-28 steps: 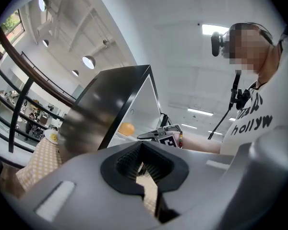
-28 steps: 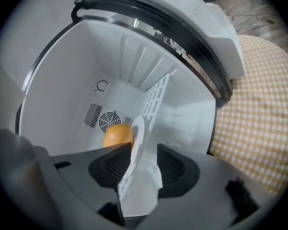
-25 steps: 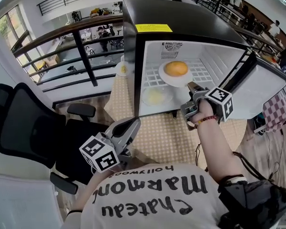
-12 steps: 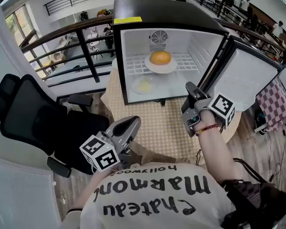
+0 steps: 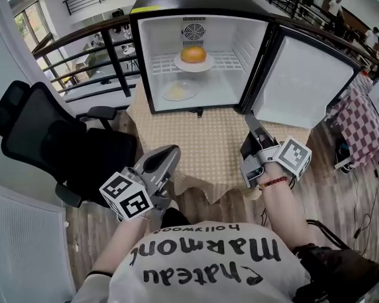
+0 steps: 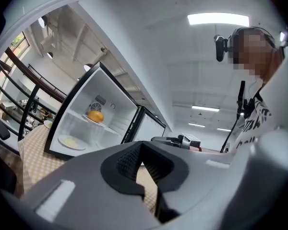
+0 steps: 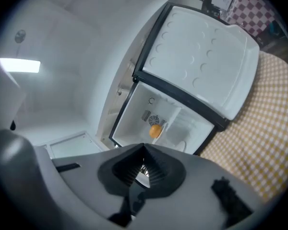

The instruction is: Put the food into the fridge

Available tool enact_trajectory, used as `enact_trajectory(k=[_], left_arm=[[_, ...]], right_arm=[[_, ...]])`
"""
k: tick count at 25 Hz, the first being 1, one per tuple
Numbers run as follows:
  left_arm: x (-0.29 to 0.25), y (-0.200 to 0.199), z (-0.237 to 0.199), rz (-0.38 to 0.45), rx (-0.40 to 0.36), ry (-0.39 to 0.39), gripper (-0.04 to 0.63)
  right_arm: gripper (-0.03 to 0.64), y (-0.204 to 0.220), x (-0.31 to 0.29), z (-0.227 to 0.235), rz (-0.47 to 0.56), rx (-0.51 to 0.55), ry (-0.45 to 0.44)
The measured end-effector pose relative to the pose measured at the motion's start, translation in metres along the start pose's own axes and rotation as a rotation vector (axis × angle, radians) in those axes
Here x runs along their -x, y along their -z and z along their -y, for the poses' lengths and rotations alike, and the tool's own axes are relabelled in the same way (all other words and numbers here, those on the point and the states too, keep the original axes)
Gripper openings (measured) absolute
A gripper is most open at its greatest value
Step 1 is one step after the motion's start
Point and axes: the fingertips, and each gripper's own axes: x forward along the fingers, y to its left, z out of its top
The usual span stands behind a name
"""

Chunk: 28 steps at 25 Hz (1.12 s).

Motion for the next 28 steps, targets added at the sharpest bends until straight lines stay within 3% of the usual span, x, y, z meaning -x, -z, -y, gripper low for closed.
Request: enact_trajectory(k=[3, 5, 11, 15, 28], left_arm=[[0.001, 0.008, 0.021, 0.020, -0.002, -0.029, 0.005], [0.003, 0.012, 0.034, 0.040, 0.006, -0.052, 0.005], [0.012, 0.044, 0.070, 0.008, 0.028, -0.086, 0.005], [0.014, 0.064, 0.082, -0.025, 0.054, -0.084, 0.005], [0.016, 0.069, 0.093, -0.023, 0.055, -0.094, 0.005]], right_arm=[[0.015, 0.003, 0.033, 0.002, -0.051, 0.114, -0.008], [0.015, 0.007, 0.049, -0.006, -0.078, 0.186, -0.063], [0.015, 0.027, 0.091, 0.000, -0.126, 0.242, -0.073], [0.015, 0.038, 0.107, 0.013, -0.167, 0.215, -0.053], [0.014, 0.038, 0.126, -0.001, -0.164, 0.360, -0.086]])
